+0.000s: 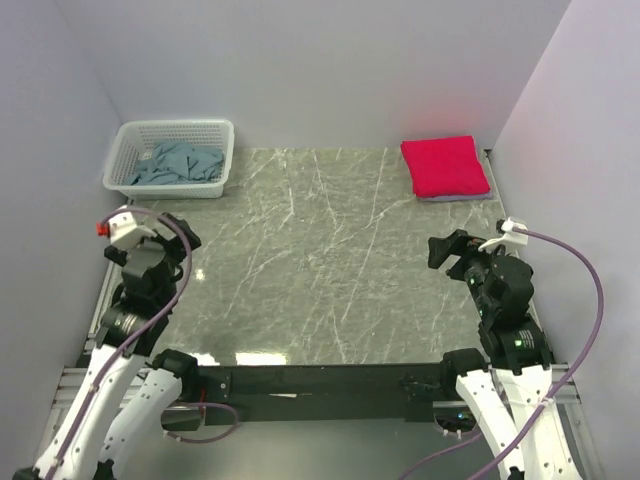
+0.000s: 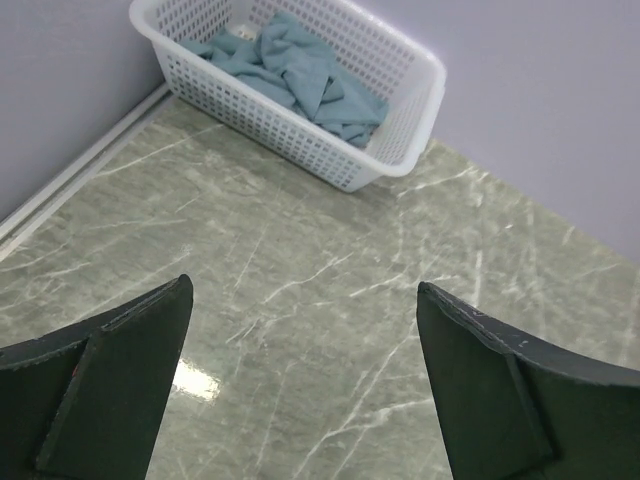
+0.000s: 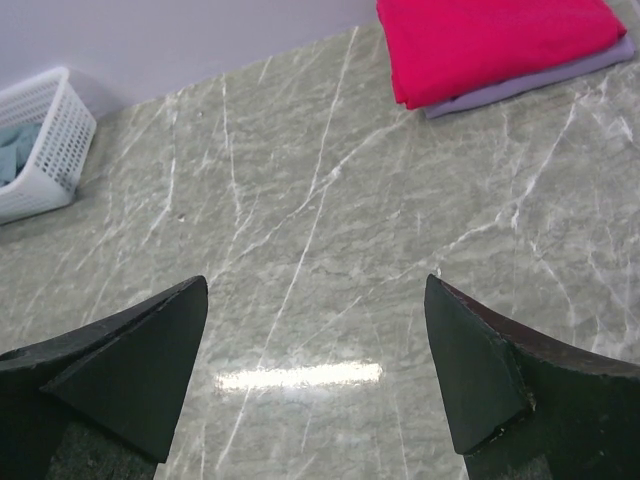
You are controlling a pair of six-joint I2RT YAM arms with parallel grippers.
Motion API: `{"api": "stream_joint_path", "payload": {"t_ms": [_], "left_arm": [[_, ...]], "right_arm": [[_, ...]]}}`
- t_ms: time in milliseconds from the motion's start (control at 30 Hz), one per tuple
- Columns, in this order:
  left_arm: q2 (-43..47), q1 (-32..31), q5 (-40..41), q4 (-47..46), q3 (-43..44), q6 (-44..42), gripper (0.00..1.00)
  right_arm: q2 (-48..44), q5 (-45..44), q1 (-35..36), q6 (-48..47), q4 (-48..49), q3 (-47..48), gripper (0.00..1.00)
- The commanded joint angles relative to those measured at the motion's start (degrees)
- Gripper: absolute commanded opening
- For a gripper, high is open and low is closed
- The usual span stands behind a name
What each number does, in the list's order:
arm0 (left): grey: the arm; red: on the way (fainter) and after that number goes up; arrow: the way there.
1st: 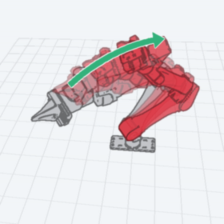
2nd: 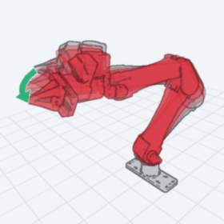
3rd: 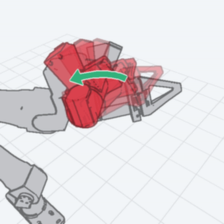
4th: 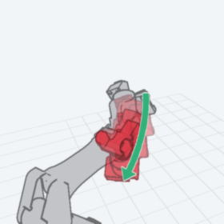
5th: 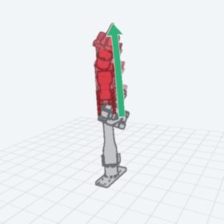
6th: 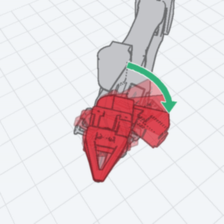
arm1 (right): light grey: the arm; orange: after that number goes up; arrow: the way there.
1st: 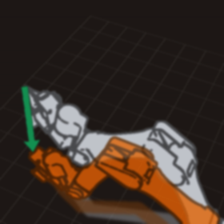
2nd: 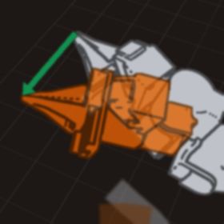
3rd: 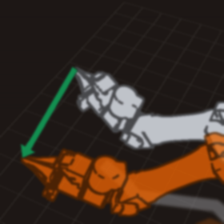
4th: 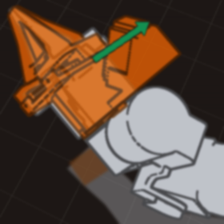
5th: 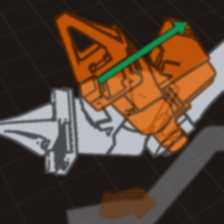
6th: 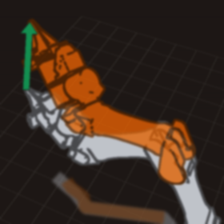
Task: Fold and stack the t-shirts
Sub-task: Grab the tshirt from the pile
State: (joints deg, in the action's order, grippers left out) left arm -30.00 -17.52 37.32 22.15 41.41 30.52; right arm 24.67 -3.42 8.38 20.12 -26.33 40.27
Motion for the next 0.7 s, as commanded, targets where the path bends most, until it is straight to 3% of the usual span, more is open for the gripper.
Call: {"api": "stream_joint_path", "payload": {"t_ms": [0,167,267,400,667], "left_arm": [[-6.4,-0.1,-0.6,-3.1,3.1,-2.3,0.99],[-20.2,0.0,-2.3,-7.4,9.0,-3.4,0.99],[-33.0,1.3,-3.0,-7.7,16.2,-4.8,0.99],[-54.7,6.8,-7.8,-2.6,32.9,-4.0,0.99],[-83.4,15.5,-11.4,1.9,63.0,-4.8,0.96]], "right_arm": [[2.0,1.0,0.3,0.8,0.8,2.2,0.95],[3.9,7.8,0.3,2.4,3.1,0.5,0.95],[5.6,10.6,0.2,3.5,4.7,-1.2,0.95],[6.2,15.5,0.3,4.6,8.2,-4.2,0.95],[7.6,19.6,0.4,4.0,8.0,-4.8,0.96]]}}
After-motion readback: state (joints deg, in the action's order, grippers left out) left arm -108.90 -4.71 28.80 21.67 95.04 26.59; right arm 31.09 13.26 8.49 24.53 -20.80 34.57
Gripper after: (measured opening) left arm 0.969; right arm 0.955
